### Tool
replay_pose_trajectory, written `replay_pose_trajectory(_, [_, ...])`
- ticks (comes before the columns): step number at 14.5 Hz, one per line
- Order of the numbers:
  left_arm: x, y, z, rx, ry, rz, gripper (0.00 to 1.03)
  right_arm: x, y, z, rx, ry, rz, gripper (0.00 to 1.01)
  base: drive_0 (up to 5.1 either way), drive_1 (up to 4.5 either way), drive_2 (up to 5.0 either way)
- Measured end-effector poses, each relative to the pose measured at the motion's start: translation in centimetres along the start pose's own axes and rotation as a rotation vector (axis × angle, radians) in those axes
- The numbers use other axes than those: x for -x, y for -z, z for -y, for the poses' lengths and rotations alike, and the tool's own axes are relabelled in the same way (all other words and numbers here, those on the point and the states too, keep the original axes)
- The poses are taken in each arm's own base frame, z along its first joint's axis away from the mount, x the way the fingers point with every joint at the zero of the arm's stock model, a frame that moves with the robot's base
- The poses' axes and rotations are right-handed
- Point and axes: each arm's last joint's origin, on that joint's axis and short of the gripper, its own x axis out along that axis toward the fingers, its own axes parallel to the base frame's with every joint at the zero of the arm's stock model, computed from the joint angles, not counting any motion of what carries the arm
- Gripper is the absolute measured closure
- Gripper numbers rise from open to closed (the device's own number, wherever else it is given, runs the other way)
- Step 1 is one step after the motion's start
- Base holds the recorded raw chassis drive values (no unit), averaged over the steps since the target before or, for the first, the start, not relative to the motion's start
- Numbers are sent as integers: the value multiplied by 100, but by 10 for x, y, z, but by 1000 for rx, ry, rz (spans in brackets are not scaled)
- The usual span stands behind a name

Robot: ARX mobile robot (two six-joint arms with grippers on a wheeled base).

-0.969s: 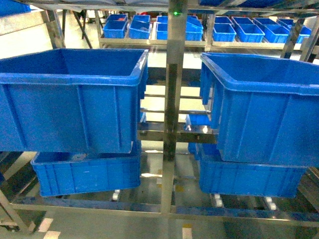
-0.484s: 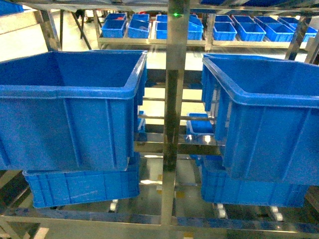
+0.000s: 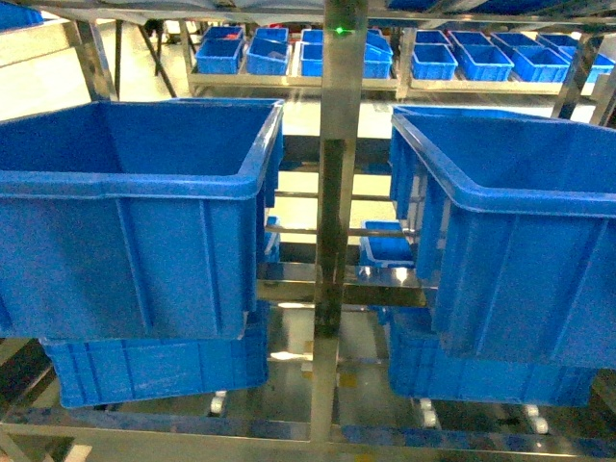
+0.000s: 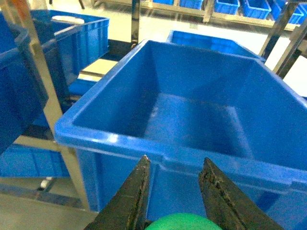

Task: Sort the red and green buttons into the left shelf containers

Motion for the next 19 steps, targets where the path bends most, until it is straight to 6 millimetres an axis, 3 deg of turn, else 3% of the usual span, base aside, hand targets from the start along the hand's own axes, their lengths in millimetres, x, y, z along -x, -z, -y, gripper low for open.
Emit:
replay_pose_trajectory(4, [0, 0, 0, 0, 0, 2, 71, -46, -47, -7, -18, 68, 133, 72, 0, 0, 0])
replay_pose_trajectory(7, [0, 0, 0, 0, 0, 2, 71, -92, -67, 6, -22, 122, 171, 72, 0, 0, 0])
replay_pose_trajectory(10, [0, 0, 0, 0, -1, 2, 71, -151, -63, 30, -38, 198, 90, 72, 0, 0, 0])
replay_pose_trajectory(11, [0, 0, 0, 0, -1, 2, 71, -163, -54, 33, -58, 188, 45, 66, 0, 0, 0])
replay_pose_trajectory(12, [0, 0, 0, 0, -1, 2, 71, -165, -48, 33, -83, 175, 24, 54, 0, 0, 0])
replay_pose_trajectory(14, [0, 0, 0, 0, -1, 2, 71, -148, -49, 30, -96, 186, 110, 28, 0, 0, 0])
replay_pose_trajectory(16, [0, 0, 0, 0, -1, 2, 71, -107, -51, 20, -55, 227, 196, 3, 0, 0, 0])
replay_pose_trajectory(19, [0, 0, 0, 0, -1, 3, 71, -15, -49, -10, 79, 163, 244, 3, 0, 0, 0])
